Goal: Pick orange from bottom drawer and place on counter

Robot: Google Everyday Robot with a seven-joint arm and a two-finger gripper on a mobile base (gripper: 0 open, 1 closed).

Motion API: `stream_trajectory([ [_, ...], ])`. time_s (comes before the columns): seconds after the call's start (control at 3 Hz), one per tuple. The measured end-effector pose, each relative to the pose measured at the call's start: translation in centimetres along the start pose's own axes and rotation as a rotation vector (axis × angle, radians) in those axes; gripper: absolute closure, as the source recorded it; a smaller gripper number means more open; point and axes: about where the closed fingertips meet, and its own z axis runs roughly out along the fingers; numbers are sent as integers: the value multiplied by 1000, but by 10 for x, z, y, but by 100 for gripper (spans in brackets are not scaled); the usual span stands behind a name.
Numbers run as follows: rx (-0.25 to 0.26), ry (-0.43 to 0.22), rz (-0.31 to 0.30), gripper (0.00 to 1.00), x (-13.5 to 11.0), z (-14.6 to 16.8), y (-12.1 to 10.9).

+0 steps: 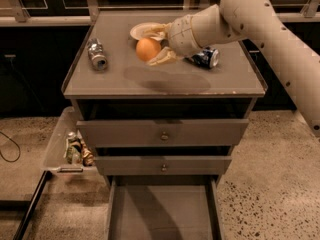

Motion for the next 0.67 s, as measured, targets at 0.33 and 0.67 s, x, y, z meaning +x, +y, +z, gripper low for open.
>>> stream_trajectory([
  [0.33,18,-46,49,100,22,18,-12],
  [0.67,44,-44,110,100,42,17,-12],
])
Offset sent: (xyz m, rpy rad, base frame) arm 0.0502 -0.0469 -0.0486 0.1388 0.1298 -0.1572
